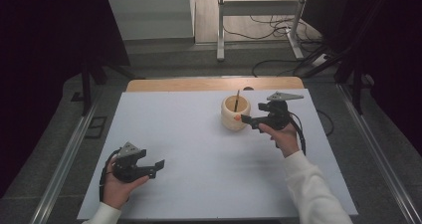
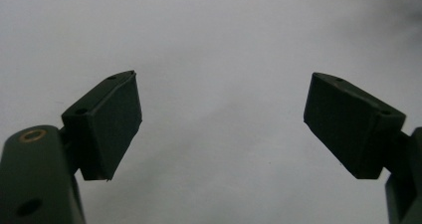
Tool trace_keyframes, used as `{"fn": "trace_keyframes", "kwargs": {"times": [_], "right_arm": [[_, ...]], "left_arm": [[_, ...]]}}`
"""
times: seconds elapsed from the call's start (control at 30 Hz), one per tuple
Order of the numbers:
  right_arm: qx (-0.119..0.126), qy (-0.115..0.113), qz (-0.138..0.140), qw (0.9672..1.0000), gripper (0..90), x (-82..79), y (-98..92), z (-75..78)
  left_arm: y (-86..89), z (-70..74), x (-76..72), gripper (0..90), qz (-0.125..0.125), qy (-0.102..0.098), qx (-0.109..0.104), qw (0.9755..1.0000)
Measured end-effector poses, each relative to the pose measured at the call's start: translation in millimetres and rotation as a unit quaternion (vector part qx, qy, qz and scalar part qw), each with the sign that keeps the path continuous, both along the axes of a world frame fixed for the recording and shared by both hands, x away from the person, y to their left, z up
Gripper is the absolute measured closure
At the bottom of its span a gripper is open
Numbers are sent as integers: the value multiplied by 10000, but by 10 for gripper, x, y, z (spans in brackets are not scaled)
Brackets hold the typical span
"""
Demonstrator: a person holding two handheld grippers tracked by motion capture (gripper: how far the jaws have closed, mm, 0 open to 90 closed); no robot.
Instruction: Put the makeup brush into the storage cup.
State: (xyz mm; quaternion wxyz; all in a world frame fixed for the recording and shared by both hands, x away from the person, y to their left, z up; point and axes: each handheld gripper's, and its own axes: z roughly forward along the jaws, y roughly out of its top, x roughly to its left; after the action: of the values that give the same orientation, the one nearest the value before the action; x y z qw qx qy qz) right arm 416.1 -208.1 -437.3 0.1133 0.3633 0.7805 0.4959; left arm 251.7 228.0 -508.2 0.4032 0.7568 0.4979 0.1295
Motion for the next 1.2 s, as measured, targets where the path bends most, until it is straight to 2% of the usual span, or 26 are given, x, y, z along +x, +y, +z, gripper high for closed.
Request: {"fn": "trace_keyframes", "kwargs": {"times": [0.07, 0.13, 0.17, 0.27, 0.33, 0.37, 0.4, 0.5, 0.57, 0.73, 1.03, 1.07, 1.17, 1.2], "right_arm": [[-43, -12, 14, 10000, 50, -20, -14, -7], [-199, -49, 16, 9998, 50, -74, -42, -33], [-352, -70, -10, 9994, 55, -126, -66, -59], [-464, -29, -16, 9989, 53, -177, -91, -99], [-594, -52, -54, 9982, 57, -272, -130, -149], [-594, -52, -54, 9982, 57, -272, -130, -149], [-612, -72, -41, 9981, 64, -349, -170, -176], [-642, -33, -29, 9979, 60, -438, -222, -208], [-606, -81, -40, 9981, 67, -493, -265, -219], [-393, -1, -105, 9992, 69, -608, -389, -242], [-313, 55, -179, 9993, 73, -792, -600, -323], [-312, 127, -202, 9992, 72, -853, -663, -359], [-300, 135, -218, 9992, 64, -916, -727, -396], [-221, 142, -122, 9996, 56, -985, -792, -427]], "left_arm": [[4, -8, -1, 157, -9, 20, 6, 10000], [10, -21, -4, 157, -26, 32, 15, 10000], [17, -19, -7, 157, -36, 12, 12, 10000], [25, -17, -13, 157, -33, -2, 3, 10000], [15, -12, -20, 157, -48, -17, 8, 10000], [15, -12, -20, 157, -48, -17, 8, 10000], [7, -9, -21, 157, -57, -16, 0, 10000], [-11, 2, -22, 157, -77, -39, 20, 10000], [-22, -2, -27, 157, -92, -46, 48, 9999], [-22, 9, -49, 156, -77, -64, 68, 9999], [-48, -17, -44, 156, -120, -27, 126, 9998], [-51, -20, -47, 156, -113, -24, 128, 9999], [-53, -21, -50, 156, -110, -26, 130, 9999], [-52, -20, -51, 156, -105, -28, 142, 9998]]}}
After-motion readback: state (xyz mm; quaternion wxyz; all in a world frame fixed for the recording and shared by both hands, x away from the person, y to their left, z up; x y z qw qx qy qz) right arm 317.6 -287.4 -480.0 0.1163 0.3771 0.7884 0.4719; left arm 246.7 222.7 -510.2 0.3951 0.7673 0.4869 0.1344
